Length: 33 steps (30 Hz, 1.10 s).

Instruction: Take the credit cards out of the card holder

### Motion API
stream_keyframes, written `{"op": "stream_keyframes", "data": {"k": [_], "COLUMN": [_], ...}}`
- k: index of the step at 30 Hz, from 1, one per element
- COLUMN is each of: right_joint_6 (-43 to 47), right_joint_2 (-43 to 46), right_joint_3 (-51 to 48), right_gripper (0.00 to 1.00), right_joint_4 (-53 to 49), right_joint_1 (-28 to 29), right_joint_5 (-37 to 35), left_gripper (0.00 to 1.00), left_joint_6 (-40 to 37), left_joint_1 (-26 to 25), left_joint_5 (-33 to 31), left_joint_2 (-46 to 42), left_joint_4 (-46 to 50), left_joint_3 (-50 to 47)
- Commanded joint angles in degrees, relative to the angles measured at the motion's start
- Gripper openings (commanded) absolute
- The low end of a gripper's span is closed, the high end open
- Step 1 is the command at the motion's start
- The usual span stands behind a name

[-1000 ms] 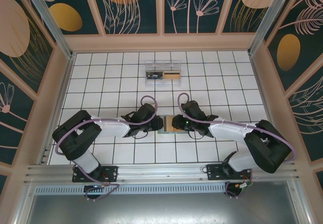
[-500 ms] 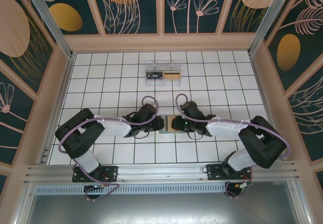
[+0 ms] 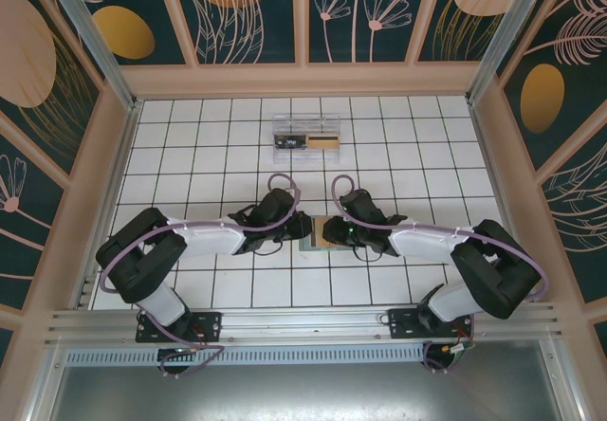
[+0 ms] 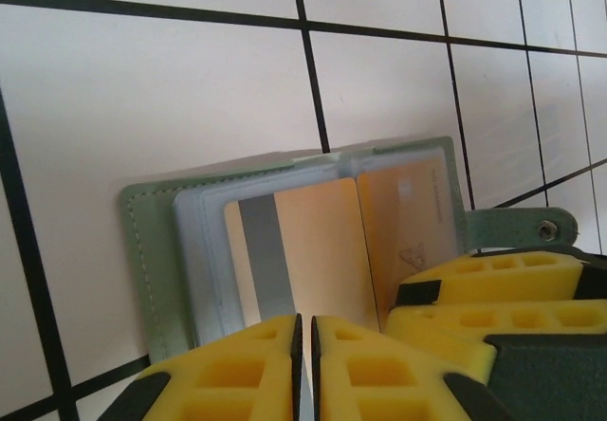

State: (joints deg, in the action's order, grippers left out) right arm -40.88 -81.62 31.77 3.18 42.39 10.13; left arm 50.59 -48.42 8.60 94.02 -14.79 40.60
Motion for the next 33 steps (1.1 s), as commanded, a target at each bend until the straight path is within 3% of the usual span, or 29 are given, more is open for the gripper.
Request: {"op": "stream_keyframes", "data": {"k": [1,14,25,33], "right_joint_6": [-0.37,-0.38,-0.04,0.81], "right_joint_2": [1.23,-0.36,2.47,0.54], "right_joint_3": [0.57,0.84,1.02,0.50], "right_gripper": [0.29,0.30,0.31,0.31], "right_joint_4": [-0.55,0.23,-4.99,-3.90], "right_joint_1": [-0.49,-0.73,-0.91,-1.52], "right_joint_5": [-0.77,0.33,-4.30,-2.54], "left_gripper": [0.15,0.14,0.12,0.12], "left_joint_6": [-0.93,0.47,1.00,1.07], "left_joint_1": [-0.44,-1.74,-2.02,-2.02], "left_joint_5": [0.29,1.11,-0.31,-0.12], "left_joint_2": [2.98,8.45,8.83,9.56], "left_joint_4": [0.85,0.60,1.79,1.90], "left_joint_3": [1.27,0.79,0.25,0.41]}}
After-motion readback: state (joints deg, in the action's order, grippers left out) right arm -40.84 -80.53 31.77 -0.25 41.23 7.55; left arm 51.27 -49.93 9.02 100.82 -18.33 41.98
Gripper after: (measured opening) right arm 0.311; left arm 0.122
